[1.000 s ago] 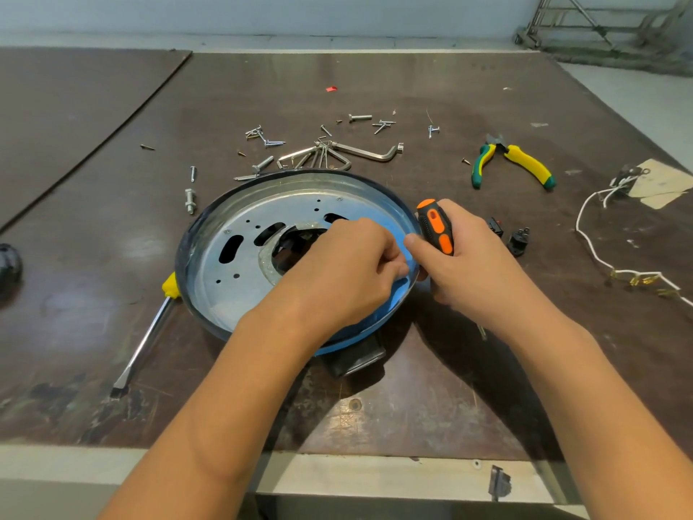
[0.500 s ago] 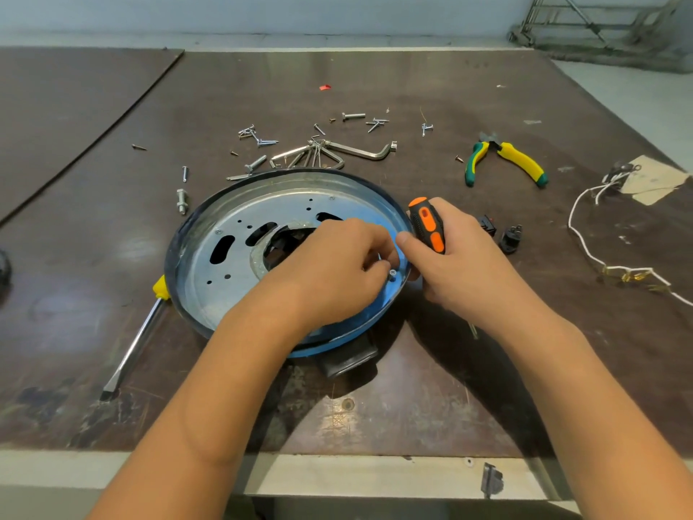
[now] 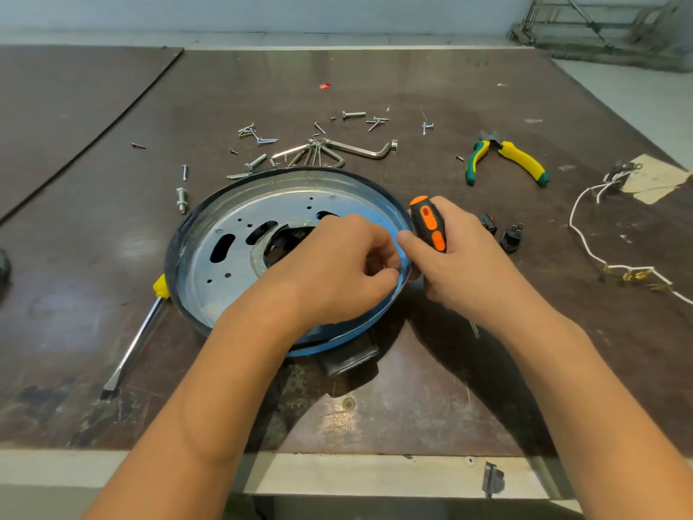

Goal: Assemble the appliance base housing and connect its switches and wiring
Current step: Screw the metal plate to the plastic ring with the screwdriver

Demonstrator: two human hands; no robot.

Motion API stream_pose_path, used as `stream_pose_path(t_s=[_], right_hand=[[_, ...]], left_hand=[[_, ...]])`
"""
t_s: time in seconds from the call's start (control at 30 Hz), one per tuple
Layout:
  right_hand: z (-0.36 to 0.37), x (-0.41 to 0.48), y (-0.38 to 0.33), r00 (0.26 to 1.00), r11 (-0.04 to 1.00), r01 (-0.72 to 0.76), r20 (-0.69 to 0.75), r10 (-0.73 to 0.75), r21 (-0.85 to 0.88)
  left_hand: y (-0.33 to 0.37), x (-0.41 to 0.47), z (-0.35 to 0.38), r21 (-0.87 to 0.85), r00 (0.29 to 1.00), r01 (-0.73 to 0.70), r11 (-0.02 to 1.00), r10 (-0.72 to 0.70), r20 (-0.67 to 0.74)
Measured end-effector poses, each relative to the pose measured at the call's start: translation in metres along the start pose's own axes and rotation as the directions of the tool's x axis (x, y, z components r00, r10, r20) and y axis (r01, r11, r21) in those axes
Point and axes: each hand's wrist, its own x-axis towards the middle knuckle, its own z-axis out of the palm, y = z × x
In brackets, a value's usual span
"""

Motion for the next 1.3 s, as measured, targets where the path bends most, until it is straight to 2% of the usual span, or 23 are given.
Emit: stream_pose_path(t_s=[0.1, 0.27, 0.4, 0.53, 0.63, 0.77, 0.93, 1.13, 1.3], right_hand=[[0.0, 0.0, 0.0, 1.0, 1.0, -0.001, -0.004, 0.001, -0.011], [0.0, 0.0, -0.001, 1.0, 0.999, 0.0, -0.007, 0.0, -0.035], [-0.002, 0.0, 0.001, 1.0, 1.0, -0.013, 0.001, 0.013, -0.023], [-0.001, 0.0, 0.0, 1.0, 1.0, -0.013, 0.0, 0.013, -0.017], [-0.001, -0.001, 0.001, 1.0, 1.0, -0.015, -0.006, 0.015, -0.022], [-0.002, -0.001, 0.0, 1.0, 1.0, -0.025, 0.006, 0.025, 0.007], [-0.001, 0.0, 0.001, 0.999, 0.999, -0.031, 0.007, 0.031, 0.014], [-0.003, 0.0, 0.002, 0.999, 0.998, -0.032, 0.009, 0.032, 0.06], [-0.002, -0.001, 0.003, 1.0, 0.998, -0.029, 0.014, 0.028, 0.054]], left_hand=[[0.002, 0.0, 0.0, 0.036, 1.0, 0.011, 0.999, -0.011, -0.012], [0.01, 0.002, 0.009, 0.225, 0.996, 0.034, 0.974, -0.015, -0.088], [0.008, -0.001, 0.005, 0.161, 1.0, -0.013, 0.987, 0.009, 0.025], [0.006, -0.001, 0.004, 0.099, 0.999, 0.019, 0.995, -0.016, -0.029], [0.008, -0.002, 0.002, 0.064, 0.999, -0.027, 0.998, 0.025, 0.03], [0.008, -0.002, 0.003, 0.0, 0.999, 0.052, 0.999, -0.052, -0.015], [0.006, -0.003, -0.002, 0.04, 0.999, -0.007, 0.999, 0.006, 0.043], [0.005, 0.002, 0.006, 0.188, 0.994, 0.01, 0.982, 0.011, -0.11], [0.003, 0.002, 0.006, 0.134, 0.998, 0.041, 0.99, -0.033, -0.06]])
